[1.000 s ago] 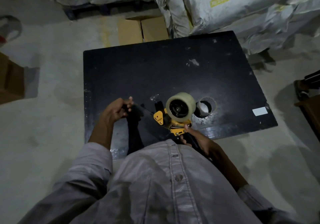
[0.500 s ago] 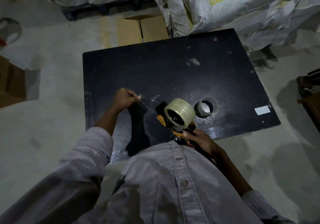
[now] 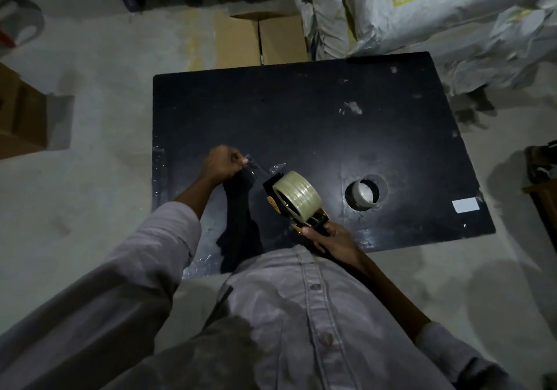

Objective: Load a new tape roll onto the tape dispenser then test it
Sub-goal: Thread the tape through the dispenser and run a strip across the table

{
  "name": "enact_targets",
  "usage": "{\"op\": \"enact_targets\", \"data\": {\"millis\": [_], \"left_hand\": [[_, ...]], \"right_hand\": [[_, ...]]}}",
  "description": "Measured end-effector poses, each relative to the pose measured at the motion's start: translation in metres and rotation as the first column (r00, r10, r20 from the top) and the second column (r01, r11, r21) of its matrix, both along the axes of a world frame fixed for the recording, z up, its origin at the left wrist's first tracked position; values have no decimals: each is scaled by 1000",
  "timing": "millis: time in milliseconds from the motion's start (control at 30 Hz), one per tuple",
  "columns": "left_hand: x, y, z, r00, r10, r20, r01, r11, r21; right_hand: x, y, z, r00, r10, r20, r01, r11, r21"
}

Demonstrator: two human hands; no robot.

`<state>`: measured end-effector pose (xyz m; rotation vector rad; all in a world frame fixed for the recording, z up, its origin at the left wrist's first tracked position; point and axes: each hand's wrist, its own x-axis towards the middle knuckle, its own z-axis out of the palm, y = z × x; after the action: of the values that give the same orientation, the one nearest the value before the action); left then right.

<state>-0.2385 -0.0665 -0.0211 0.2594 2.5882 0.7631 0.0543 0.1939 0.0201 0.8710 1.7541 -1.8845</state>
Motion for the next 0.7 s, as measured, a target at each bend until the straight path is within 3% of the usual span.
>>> {"op": "enact_targets", "data": {"millis": [167,267,400,533,700], "left_hand": [[-8,-6,-5,990,-57,-126,46,995,-86],[-4,-7,-20,994,-21,-107,18,999,-27],[3,-7,-33,992,63,-108,-61,998,17],[-3,-7,-30,970,213,-119,-226,968,-106],[13,-4,-31,967,160,-199,-195,966,-168]], "right_hand": [[-1,-14,-10,997,64,40,-67,994,91],[1,-23,-14,996,81,44,-87,985,149],[5,-22,-30,992,112,60,-118,987,110],[3,-24,-23,994,67,89,-75,993,91],[5,-26,-17,990,120,71,-129,982,138]]}}
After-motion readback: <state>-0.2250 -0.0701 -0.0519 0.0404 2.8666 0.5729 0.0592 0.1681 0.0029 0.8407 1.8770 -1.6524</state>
